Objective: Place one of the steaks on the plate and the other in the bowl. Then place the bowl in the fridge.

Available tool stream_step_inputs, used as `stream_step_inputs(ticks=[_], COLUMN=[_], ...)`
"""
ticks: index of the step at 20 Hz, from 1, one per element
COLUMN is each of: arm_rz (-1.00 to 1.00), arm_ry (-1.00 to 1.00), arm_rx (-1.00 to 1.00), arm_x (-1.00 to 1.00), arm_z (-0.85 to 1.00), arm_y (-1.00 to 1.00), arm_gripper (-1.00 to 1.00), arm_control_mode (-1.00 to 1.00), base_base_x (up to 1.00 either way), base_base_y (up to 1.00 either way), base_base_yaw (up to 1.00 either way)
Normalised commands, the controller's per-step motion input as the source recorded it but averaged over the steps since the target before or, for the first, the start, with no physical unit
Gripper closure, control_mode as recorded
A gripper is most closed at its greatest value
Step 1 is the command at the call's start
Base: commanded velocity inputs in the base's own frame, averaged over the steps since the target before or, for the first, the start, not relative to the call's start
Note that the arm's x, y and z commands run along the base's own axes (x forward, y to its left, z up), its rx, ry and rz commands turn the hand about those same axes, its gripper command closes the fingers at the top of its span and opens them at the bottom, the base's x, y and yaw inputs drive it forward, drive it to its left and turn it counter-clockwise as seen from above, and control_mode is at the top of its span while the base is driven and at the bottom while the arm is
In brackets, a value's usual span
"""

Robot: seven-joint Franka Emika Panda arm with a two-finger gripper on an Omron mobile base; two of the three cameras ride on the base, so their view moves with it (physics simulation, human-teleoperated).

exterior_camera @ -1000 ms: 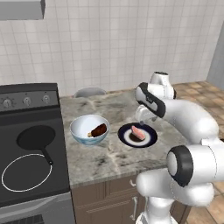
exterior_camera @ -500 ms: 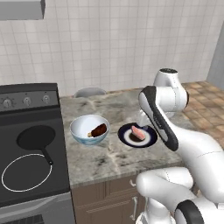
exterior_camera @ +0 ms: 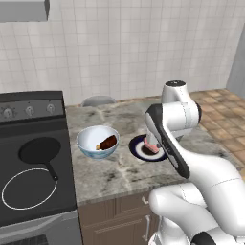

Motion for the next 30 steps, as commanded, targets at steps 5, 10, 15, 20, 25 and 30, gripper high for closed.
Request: stream_step_inputs(ticks=[5, 10, 15, 20, 25, 30], arm_rz=[0.00, 0.00, 0.00, 0.00, 0.00, 0.00], arm_ry=[0.00, 0.00, 0.00, 0.00, 0.00, 0.00], arm_rx=[0.00, 0.00, 0.00, 0.00, 0.00, 0.00], arm_x=[0.00, 0.00, 0.00, 0.00, 0.00, 0.00], arm_z=[0.00, 0.00, 0.00, 0.00, 0.00, 0.00], arm_y=[0.00, 0.00, 0.00, 0.00, 0.00, 0.00], arm_gripper=[-1.00, -1.00, -1.00, -1.00, -1.00, -1.00], arm_control_mode=[1.00, 1.00, 1.00, 1.00, 1.00, 1.00], base_base_x=[-0.50, -0.19, -0.14, -0.07, 0.09, 0.15], base_base_y=[-0.19, -0.52, -0.59, -0.73, -0.70, -0.48], base_base_yaw=[-0.54, -0.72, -0.73, -0.72, -0.81, -0.84])
